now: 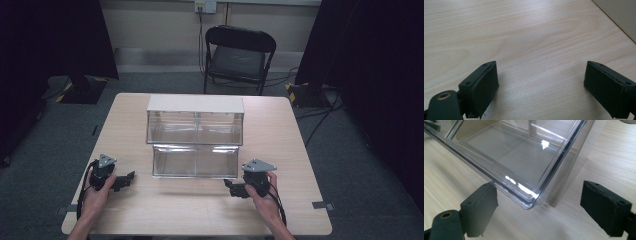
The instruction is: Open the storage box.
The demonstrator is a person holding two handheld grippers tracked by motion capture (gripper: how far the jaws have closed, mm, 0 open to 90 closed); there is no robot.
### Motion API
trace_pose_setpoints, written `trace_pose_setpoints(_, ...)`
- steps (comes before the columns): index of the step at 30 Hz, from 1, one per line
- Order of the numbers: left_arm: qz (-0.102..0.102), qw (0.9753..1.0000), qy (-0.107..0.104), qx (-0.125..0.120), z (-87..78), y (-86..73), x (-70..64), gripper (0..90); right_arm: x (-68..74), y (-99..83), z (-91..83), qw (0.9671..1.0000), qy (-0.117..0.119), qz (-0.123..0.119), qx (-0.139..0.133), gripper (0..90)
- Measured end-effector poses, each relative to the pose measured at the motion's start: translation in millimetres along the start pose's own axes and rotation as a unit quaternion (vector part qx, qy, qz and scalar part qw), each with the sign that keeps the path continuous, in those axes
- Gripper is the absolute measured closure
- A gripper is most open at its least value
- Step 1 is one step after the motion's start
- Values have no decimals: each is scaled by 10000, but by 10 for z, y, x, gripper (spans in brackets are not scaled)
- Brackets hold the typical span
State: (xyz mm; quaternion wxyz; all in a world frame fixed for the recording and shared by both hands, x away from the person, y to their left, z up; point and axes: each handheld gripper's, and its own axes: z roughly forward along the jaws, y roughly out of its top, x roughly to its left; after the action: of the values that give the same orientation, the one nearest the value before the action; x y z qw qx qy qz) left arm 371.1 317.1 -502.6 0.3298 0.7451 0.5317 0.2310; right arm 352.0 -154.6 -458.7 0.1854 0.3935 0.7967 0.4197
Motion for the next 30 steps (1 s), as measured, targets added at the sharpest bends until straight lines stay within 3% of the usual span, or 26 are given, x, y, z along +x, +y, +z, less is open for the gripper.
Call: trace_pose_setpoints(30, 1, 10000, -1, 2, 0, 0, 0, 116, 0, -1, -37, 10000, -13, -31, -2, 147)
